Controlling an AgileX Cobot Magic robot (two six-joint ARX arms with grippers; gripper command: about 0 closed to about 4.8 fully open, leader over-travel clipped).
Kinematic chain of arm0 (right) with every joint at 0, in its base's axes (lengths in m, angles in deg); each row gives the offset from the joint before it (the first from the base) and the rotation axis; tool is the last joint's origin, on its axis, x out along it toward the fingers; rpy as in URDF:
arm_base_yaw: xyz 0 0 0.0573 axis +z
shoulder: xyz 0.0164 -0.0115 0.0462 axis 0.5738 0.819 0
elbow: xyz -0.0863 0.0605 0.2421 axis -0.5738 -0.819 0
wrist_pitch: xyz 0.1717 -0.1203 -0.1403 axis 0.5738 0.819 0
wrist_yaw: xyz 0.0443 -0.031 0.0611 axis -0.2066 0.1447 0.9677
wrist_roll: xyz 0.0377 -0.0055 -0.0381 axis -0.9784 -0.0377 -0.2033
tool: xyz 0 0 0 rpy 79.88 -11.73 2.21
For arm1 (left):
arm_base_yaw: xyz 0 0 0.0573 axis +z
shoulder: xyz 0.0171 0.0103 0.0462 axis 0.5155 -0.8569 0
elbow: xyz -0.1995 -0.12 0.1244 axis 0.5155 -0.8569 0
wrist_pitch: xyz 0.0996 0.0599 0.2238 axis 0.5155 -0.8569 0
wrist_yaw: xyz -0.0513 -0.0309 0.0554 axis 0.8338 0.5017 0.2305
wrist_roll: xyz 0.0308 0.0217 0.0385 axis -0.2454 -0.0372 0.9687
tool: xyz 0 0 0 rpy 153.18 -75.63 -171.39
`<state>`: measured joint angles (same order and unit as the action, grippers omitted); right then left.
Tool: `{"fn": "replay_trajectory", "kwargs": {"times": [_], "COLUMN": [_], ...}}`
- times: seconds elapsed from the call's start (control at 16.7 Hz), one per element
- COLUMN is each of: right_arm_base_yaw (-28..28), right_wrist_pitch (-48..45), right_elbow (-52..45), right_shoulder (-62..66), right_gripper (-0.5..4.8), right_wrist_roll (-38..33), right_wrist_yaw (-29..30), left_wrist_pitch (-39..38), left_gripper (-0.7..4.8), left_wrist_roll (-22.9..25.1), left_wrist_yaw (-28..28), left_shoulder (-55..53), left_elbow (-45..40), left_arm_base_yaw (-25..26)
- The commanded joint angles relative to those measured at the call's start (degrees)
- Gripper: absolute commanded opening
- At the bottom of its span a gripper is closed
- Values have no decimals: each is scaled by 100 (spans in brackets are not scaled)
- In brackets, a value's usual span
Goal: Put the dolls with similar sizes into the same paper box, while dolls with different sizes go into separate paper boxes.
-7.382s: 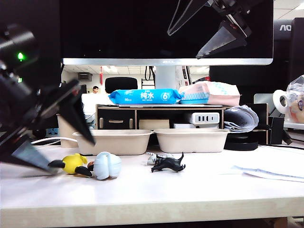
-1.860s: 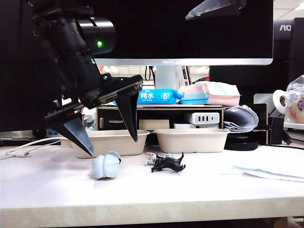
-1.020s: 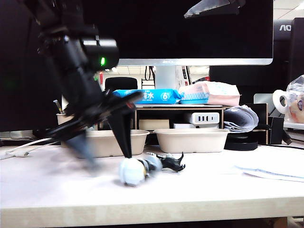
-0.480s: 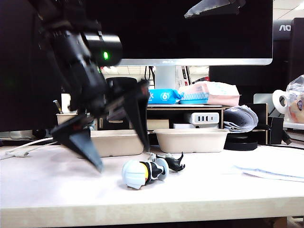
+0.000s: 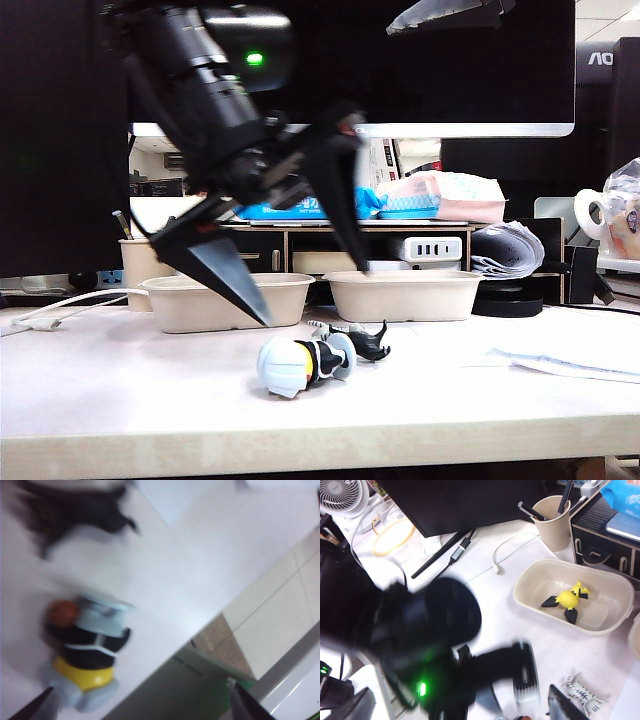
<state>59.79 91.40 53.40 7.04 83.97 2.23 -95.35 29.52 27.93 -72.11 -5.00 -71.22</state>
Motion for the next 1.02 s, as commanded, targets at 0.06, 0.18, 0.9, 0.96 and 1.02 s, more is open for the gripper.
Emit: {"fn": "replay_trajectory", "kwargs": {"times": [0.06,0.18,0.9,0.96,1.02], "right_arm_base_yaw": [4,4,4,4,4], "right_wrist_pitch": [-120,-136,-168,-168,-173], "right_elbow": [15,17,15,15,17], "right_shoulder": [-33,-70,-94,-94,-94], "right_gripper": [470,470,470,470,470], "right_wrist_roll": [-28,-28,-118,-118,-118], "right_wrist_yaw": [20,17,63,63,63], "left_wrist_pitch": [-146,-269,129,127,107], "left_gripper": [479,479,479,479,410], "left_wrist_roll": [83,280,391,391,396], "left_wrist_yaw": [-352,-575,-728,-726,-715], "left_shoulder": [-74,-223,-564,-595,-636], "left_elbow": [11,11,11,11,11], "left_arm_base_yaw": [-87,-87,-96,-96,-96]}}
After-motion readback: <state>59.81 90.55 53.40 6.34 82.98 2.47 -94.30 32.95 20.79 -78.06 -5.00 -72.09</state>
